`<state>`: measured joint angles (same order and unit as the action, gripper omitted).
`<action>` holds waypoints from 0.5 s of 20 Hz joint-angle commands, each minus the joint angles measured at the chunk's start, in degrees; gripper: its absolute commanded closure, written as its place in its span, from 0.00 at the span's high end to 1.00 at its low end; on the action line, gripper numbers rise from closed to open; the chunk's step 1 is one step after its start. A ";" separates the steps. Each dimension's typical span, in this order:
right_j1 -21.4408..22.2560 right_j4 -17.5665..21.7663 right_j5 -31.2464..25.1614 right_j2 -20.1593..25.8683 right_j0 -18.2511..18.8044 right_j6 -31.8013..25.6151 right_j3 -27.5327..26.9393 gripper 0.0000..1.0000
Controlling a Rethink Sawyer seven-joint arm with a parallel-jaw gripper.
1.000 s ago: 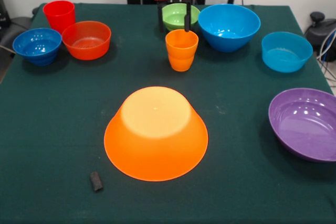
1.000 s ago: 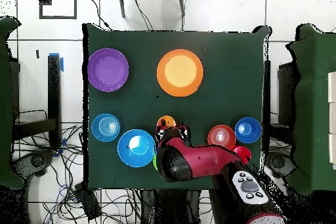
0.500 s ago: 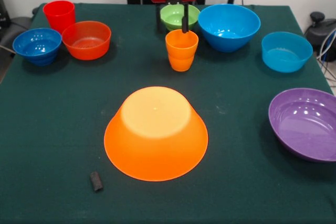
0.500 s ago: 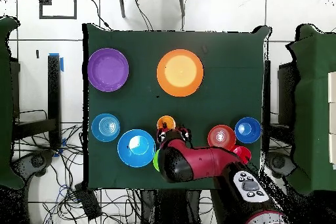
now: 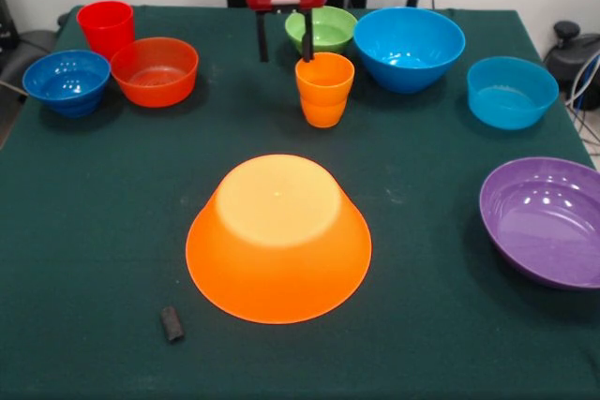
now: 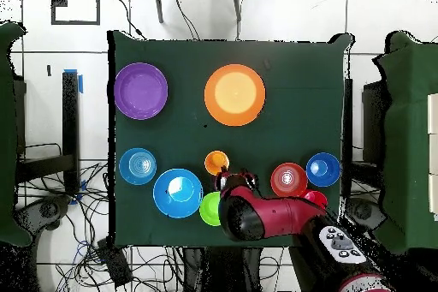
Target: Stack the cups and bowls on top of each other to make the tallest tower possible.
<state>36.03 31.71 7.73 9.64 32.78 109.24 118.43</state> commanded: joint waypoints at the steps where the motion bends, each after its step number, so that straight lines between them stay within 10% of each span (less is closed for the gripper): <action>1: -3.49 4.27 -0.31 5.23 0.63 2.63 -3.02 1.00; 10: 0.17 4.69 -0.61 1.72 -2.55 2.64 -2.89 1.00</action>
<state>34.36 33.73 7.73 9.30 32.38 109.24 118.43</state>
